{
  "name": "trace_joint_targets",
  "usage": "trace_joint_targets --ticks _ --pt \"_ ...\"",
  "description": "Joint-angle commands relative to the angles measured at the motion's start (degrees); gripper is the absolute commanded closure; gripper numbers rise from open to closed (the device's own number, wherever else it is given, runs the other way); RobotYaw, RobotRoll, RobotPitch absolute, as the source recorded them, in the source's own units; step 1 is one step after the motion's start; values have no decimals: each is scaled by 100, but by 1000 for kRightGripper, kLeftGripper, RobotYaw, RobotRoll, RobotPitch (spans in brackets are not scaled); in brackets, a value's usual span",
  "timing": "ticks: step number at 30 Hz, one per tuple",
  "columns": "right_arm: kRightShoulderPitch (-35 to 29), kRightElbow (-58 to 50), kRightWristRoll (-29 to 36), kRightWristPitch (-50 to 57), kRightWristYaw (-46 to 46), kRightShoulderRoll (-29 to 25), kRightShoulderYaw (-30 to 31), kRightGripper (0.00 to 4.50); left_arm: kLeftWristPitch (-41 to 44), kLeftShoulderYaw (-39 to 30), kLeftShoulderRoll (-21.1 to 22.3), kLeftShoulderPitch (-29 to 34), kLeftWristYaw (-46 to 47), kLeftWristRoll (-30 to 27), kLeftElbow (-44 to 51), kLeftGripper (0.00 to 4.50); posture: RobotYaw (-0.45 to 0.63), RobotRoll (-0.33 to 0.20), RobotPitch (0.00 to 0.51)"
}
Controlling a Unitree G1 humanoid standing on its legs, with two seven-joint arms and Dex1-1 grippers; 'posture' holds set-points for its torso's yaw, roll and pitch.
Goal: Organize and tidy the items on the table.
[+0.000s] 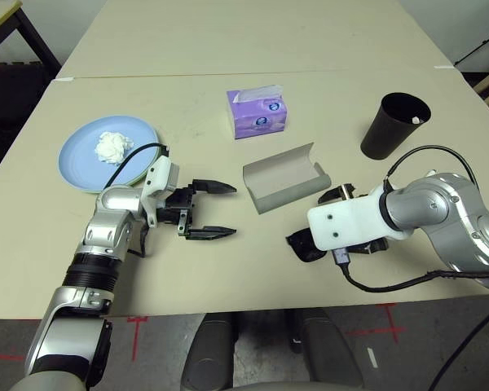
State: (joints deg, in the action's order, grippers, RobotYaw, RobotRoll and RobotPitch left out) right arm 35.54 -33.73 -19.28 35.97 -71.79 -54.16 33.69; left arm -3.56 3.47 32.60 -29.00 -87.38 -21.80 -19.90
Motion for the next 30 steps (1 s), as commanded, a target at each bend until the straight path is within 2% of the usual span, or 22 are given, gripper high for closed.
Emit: trace_joint_targets --ticks 1,10,13,22,23,30 --pt "-67 25 -61 -39 -70 75 32 0 28 95 35 60 -8 71 110 36 81 0 221" --pt "-102 70 -136 -71 -109 160 -4 0 49 96 53 73 3 81 139 36 81 0 220" --pt "-107 79 -155 -80 -119 166 -18 636 49 92 57 71 8 83 136 0 81 0 220" --pt "-138 121 -213 -179 -119 172 -63 3986 63 84 58 81 19 70 161 0 83 0 218" --pt "-136 132 -221 -195 -122 181 -70 4139 71 82 60 80 20 68 165 0 83 0 218" --pt "-32 236 -198 -307 -173 217 -180 4137 108 85 72 77 23 76 184 0 83 0 217"
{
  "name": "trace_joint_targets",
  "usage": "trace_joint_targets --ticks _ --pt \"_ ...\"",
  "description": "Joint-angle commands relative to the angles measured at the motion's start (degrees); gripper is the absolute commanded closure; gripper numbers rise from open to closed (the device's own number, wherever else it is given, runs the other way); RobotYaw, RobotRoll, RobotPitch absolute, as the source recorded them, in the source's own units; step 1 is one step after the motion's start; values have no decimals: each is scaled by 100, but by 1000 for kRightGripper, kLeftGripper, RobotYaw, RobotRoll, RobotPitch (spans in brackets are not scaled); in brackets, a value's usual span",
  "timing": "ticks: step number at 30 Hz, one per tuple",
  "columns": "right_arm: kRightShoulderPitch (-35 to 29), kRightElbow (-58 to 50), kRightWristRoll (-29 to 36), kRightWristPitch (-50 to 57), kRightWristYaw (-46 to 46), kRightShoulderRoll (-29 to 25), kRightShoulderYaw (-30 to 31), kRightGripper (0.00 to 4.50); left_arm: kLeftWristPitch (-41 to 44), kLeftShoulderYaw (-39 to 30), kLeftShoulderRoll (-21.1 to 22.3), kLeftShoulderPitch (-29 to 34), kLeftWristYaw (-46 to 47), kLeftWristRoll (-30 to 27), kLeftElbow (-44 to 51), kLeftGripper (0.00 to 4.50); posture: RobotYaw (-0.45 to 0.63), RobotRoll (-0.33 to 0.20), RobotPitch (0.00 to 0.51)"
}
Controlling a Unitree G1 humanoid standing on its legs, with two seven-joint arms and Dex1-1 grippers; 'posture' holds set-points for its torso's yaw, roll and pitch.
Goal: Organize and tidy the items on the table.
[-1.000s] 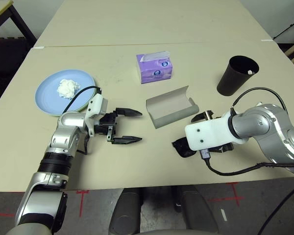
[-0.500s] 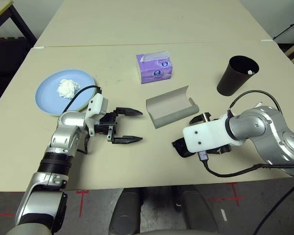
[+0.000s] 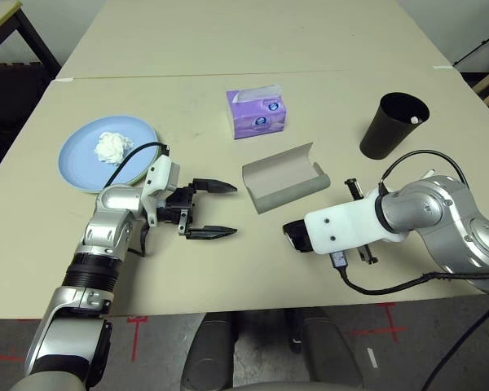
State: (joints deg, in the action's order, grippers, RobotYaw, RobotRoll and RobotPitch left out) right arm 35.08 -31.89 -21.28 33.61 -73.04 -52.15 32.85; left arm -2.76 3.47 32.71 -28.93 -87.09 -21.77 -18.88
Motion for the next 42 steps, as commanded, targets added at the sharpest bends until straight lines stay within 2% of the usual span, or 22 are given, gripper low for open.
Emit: trace_joint_targets --ticks 1,16,22,33,42 --pt "27 63 12 -91 -55 17 -117 4137 31 85 62 70 -7 73 84 0 83 0 217" --pt "344 186 370 -575 -394 -151 -685 4137 7 89 76 -14 -56 94 -34 0 78 0 196" --pt "813 517 495 -864 -468 -115 -869 4137 -10 103 43 -135 -83 130 -162 0 68 0 191" --pt "1014 1671 -183 -2028 541 676 -643 4137 -26 49 129 -259 -140 163 -314 0 73 0 189" --pt "1265 2229 -553 -2525 803 1192 -541 4137 -64 29 152 -285 -79 183 -307 0 79 0 191"
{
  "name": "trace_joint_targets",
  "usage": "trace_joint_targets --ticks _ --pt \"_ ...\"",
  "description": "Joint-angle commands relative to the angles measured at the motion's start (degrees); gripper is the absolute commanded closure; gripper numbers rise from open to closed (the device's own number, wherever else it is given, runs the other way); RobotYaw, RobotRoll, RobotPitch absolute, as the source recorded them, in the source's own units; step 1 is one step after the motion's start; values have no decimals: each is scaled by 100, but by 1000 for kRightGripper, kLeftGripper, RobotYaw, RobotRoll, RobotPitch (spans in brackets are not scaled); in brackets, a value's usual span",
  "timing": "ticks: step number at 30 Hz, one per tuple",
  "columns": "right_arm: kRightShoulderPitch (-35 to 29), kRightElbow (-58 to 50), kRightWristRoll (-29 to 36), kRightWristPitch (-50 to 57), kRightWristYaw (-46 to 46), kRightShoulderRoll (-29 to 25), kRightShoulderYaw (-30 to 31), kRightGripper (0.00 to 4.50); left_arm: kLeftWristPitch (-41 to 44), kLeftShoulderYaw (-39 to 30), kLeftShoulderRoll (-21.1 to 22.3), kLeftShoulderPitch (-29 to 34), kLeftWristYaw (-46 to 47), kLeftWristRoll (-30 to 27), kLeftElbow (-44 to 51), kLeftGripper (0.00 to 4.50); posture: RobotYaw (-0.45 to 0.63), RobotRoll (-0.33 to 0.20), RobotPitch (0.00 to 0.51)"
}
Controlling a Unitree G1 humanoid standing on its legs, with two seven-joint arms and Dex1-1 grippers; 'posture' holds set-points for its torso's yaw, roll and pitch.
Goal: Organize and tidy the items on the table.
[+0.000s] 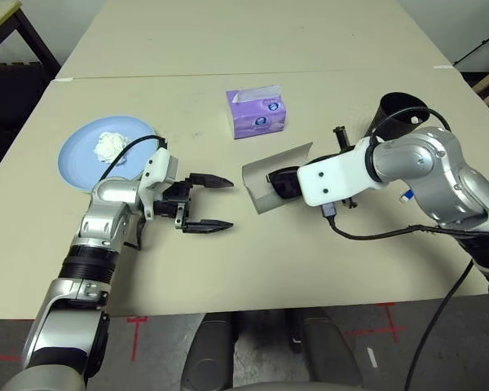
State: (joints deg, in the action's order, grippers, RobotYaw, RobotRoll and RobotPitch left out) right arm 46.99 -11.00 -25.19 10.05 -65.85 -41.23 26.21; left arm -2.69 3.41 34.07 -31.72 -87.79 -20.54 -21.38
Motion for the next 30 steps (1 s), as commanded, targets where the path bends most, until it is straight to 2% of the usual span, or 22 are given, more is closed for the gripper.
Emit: trace_joint_targets --ticks 1,13,30 --pt "92 187 -206 -211 118 149 131 4137 -86 33 6 -10 6 62 -48 0 79 0 191" --pt "87 315 -455 -333 153 415 123 4137 -409 7 -64 -46 134 50 -79 0 83 0 193" --pt "1 686 -856 -824 425 730 231 4137 -282 9 -16 9 190 18 21 0 98 0 192"
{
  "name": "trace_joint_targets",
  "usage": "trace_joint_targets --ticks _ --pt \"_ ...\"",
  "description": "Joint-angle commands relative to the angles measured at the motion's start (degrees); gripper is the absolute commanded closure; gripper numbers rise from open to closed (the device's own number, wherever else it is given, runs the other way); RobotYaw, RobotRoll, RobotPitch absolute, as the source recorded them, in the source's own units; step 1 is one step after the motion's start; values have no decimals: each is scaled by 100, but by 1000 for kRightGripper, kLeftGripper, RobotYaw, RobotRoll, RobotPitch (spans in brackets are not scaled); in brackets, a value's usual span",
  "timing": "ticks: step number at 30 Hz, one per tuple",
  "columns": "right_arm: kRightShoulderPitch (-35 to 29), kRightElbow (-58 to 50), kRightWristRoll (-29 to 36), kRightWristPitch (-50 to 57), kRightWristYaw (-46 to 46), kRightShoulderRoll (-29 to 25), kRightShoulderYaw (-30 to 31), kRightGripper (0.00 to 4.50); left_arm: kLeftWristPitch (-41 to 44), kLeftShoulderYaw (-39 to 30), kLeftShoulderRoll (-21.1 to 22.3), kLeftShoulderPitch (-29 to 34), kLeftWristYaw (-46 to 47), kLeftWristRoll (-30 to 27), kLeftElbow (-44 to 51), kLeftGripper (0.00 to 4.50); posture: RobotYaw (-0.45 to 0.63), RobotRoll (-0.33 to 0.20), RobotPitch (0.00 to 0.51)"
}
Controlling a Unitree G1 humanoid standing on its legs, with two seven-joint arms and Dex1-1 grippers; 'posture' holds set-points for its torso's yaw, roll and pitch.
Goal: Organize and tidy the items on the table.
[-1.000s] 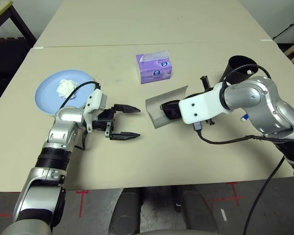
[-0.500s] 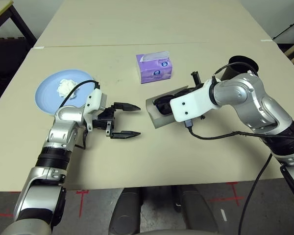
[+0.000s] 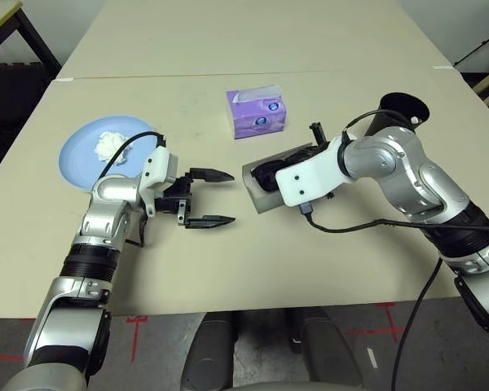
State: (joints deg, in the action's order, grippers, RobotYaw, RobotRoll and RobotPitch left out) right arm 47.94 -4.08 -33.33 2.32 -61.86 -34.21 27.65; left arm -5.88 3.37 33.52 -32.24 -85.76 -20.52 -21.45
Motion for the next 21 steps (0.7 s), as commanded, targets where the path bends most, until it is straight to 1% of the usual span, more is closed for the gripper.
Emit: trace_joint_targets --ticks 1,13,21 --pt "-107 -6 -58 -56 30 38 85 4137 42 12 41 59 -16 15 29 0 98 0 192" --pt "-340 -23 -356 -63 227 133 119 4137 85 18 59 45 -54 -5 73 0 92 0 191" --pt "-374 50 -484 3 355 208 115 4137 114 27 85 13 -99 -3 48 0 88 0 192"
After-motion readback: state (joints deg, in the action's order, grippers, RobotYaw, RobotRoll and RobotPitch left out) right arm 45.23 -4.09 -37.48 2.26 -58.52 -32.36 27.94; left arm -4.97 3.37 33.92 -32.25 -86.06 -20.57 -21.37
